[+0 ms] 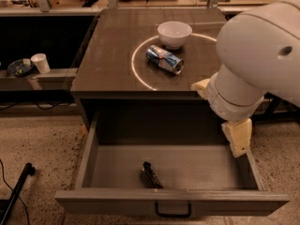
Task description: Pick rxbar chocolate from top drawer and place on counter
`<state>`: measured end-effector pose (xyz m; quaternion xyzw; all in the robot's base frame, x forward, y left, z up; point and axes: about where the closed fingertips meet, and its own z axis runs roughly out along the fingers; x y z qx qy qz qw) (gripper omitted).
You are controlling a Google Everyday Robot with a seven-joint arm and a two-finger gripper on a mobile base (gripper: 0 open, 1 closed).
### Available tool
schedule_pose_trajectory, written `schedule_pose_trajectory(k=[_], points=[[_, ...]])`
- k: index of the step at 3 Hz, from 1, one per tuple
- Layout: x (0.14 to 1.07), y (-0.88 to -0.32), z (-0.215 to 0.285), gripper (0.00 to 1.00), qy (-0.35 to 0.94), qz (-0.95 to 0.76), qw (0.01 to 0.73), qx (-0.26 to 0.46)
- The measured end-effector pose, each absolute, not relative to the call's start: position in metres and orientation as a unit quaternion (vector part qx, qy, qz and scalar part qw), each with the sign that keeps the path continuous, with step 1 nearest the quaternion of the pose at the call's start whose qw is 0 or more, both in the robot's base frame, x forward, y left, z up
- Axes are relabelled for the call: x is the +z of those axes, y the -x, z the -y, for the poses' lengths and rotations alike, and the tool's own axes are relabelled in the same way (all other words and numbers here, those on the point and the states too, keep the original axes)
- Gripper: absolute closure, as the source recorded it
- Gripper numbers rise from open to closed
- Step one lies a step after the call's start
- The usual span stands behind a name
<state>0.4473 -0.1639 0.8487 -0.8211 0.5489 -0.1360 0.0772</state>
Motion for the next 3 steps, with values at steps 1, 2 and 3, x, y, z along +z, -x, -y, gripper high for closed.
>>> schedule_pose_trajectory(k=[1,2,3], points=[[0.84,-0.448,0.156,0.0,0.853,-0.506,0.043,-0.122],[0.819,-0.448,0.138,0.0,0.915,-0.39,-0.02,-0.101],[0.81,-0.443,0.124,0.0,0.957,-0.278,-0.034,-0.079]])
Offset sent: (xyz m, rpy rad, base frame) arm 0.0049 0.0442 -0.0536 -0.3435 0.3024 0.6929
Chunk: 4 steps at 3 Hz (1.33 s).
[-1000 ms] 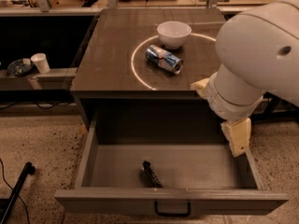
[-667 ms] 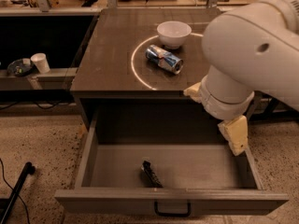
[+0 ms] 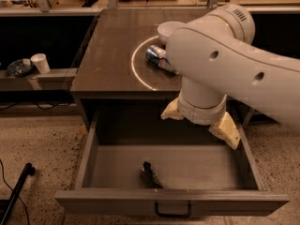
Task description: Pick rxbar chocolate from top drawer and place on counter
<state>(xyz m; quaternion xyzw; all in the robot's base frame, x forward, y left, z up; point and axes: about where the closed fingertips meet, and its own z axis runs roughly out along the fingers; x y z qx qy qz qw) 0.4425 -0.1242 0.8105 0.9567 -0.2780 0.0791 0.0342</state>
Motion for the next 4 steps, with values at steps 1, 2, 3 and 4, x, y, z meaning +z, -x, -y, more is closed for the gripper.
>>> schedule_pose_trajectory(k=[1,2,3,4], points=[[0.811,-0.443,0.125,0.0,-0.962,0.259,0.037,0.081],[0.803,-0.444,0.12,0.0,-0.97,0.233,0.036,0.061],[0.789,-0.434,0.11,0.0,-0.983,0.174,0.014,0.058],[0.768,-0.431,0.095,0.0,-0.991,0.09,-0.003,0.094]])
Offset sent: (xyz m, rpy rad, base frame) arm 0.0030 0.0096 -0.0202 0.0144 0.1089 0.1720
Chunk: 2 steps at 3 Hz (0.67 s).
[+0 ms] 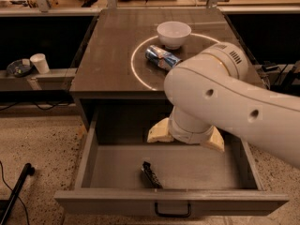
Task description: Pick rxbar chocolate from top drawer and place on counter
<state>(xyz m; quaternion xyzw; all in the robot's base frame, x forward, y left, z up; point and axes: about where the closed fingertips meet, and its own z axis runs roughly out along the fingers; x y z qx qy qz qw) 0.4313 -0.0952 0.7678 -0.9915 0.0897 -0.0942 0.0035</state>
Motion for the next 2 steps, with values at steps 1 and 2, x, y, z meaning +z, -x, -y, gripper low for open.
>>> schedule_pose_trajectory(k=[1,2], points=[[0.765,-0.4355,0.0899,0.0,0.991,-0.077,0.013,-0.106],[0.7633,-0.4357,0.0894,0.0,0.992,-0.074,0.013,-0.103]])
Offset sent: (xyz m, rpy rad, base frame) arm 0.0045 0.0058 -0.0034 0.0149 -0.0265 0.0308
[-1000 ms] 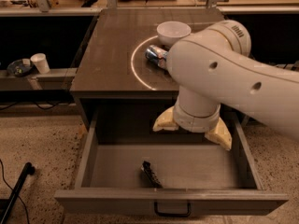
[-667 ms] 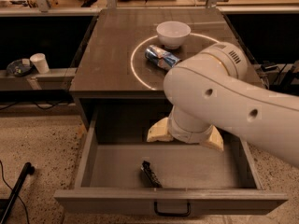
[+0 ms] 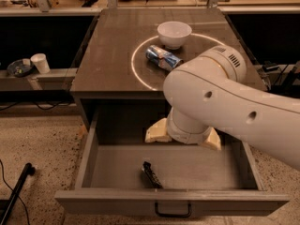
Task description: Pick rxbar chocolate from top drawer and place on counter
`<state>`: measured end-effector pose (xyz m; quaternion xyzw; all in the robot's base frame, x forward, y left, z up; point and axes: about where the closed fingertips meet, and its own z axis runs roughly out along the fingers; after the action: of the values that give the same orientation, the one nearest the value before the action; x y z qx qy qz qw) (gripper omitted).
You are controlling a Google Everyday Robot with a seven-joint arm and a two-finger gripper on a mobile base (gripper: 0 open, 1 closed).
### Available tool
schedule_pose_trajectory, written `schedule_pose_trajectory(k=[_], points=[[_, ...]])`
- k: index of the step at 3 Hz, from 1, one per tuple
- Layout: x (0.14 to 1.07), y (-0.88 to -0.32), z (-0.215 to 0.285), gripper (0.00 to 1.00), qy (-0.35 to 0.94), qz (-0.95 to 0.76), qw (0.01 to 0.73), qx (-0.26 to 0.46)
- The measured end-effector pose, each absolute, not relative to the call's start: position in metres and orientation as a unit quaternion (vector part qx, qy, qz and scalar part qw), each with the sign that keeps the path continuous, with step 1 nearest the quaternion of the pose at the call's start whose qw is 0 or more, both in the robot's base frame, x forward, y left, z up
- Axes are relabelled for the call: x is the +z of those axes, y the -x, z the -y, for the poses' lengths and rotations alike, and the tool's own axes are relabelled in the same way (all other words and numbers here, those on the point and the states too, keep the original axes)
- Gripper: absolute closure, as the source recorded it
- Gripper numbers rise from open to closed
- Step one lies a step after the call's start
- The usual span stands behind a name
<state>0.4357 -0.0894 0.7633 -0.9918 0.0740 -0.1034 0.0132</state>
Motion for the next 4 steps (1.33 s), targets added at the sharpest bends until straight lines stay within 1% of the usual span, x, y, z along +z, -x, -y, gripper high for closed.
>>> schedule_pose_trajectory(k=[1,2,4], points=[[0.738,-0.441,0.078,0.0,0.996,-0.027,0.026,-0.08],[0.703,-0.44,0.061,0.0,0.996,0.056,0.021,-0.06],[0.656,-0.438,0.053,0.0,0.989,0.143,0.012,-0.039]])
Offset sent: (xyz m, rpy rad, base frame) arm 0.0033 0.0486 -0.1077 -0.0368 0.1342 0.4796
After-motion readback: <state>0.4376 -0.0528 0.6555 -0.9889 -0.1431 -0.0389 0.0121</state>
